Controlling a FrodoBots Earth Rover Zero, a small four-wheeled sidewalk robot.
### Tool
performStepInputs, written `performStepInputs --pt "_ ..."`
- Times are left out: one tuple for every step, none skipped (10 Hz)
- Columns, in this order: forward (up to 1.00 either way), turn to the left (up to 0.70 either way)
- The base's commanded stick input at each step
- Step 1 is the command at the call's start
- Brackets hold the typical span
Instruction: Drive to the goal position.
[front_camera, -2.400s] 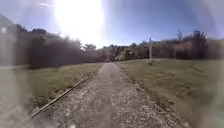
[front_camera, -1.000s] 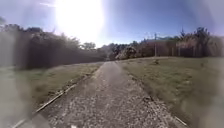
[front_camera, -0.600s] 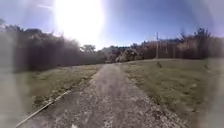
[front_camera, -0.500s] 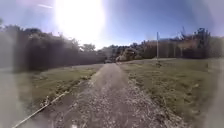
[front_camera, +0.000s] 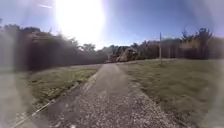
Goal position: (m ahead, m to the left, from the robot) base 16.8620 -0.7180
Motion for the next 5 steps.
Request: performStepInputs --pt "1.0 0.01" --pt "1.0 0.0" --pt "1.0 0.0" --pt "1.0 0.0" --pt "1.0 0.02"
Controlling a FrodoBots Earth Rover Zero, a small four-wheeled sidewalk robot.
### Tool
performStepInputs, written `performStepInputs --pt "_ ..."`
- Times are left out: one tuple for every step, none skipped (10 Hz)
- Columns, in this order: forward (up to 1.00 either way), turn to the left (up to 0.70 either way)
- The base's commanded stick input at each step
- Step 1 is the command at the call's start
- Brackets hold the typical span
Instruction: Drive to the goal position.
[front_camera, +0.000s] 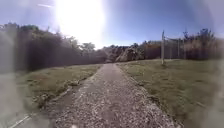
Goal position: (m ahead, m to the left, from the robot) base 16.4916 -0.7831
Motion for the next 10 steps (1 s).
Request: performStepInputs --pt "1.0 0.0" --pt "1.0 0.0" --pt "1.0 0.0" --pt "1.0 0.0" --pt "1.0 0.0" --pt "1.0 0.0" --pt "1.0 0.0" --pt "1.0 0.0" --pt "1.0 0.0" --pt "1.0 0.0"
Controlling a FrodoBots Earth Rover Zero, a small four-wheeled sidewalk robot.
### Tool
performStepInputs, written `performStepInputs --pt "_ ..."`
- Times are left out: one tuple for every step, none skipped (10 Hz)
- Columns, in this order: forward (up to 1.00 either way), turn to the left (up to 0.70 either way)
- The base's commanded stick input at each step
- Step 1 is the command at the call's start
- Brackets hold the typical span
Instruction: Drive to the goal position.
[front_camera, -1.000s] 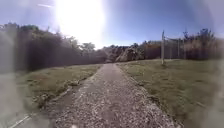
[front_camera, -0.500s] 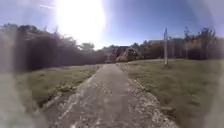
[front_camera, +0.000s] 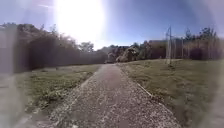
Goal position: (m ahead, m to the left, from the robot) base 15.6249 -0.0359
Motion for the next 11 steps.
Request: performStepInputs --pt "1.0 0.0" --pt "1.0 0.0" --pt "1.0 0.04" --pt "1.0 0.07" --pt "1.0 0.11" --pt "1.0 0.23" --pt "1.0 0.4" --pt "1.0 0.4" --pt "1.0 0.03" --pt "1.0 0.04" --pt "1.0 0.12"
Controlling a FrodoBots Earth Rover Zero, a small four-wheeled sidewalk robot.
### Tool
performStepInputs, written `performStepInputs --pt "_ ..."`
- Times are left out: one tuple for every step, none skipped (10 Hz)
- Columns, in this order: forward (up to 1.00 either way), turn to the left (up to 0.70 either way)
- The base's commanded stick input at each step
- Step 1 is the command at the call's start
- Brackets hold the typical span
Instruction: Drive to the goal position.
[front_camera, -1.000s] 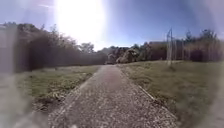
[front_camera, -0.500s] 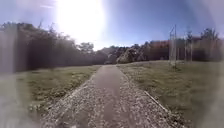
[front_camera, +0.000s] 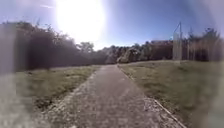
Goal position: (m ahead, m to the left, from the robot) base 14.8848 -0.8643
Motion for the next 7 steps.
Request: performStepInputs --pt "1.0 0.03" --pt "1.0 0.0" --pt "1.0 0.0" --pt "1.0 0.03" --pt "1.0 0.07" --pt "1.0 0.04" --pt "1.0 0.11"
